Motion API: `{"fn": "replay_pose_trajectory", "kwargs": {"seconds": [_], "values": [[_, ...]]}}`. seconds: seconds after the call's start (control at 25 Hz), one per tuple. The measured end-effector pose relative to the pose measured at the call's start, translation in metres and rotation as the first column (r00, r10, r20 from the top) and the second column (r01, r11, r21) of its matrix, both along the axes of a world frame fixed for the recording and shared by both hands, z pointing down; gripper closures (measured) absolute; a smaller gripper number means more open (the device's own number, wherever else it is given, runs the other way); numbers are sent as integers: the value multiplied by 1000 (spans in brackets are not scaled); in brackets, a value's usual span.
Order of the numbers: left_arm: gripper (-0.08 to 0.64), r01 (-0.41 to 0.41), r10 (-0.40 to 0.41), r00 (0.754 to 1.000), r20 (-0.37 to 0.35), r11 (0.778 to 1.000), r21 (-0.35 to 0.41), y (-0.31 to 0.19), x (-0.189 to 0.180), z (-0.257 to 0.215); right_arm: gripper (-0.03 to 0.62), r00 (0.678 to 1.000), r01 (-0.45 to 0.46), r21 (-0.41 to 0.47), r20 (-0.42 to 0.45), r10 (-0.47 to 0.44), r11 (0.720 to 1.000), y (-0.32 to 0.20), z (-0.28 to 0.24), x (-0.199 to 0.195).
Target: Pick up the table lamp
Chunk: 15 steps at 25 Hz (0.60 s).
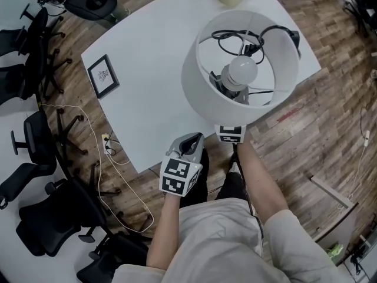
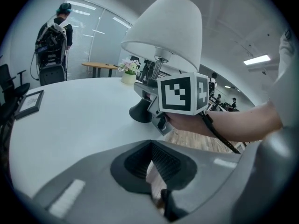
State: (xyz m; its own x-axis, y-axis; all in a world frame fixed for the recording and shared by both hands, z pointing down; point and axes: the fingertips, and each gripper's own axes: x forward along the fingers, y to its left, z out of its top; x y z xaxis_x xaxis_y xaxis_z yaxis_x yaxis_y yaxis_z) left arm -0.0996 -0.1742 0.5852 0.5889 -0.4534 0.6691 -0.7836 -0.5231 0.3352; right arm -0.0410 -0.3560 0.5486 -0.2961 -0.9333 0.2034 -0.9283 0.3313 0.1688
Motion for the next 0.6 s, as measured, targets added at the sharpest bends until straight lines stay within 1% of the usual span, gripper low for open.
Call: {"fn": "replay_pose_trajectory", "kwargs": {"seconds": [0.12,0.28,0.48,0.6], "values": [[559,-16,16,1000,0,1000,5,1,4,1,413,1000,-10,12,7,10,1000,3,-4,2],[560,-30,30,1000,-6,1000,2,1,11,1,394,1000,-14,2,25,14,1000,9,-6,3],[559,-42,42,999,-11,999,0,4,19,0,376,1000,-10,-1,14,11,1000,12,-6,4],[558,-44,44,999,-12,999,0,8,22,1,353,998,-32,-13,45,33,999,18,-5,5]]}}
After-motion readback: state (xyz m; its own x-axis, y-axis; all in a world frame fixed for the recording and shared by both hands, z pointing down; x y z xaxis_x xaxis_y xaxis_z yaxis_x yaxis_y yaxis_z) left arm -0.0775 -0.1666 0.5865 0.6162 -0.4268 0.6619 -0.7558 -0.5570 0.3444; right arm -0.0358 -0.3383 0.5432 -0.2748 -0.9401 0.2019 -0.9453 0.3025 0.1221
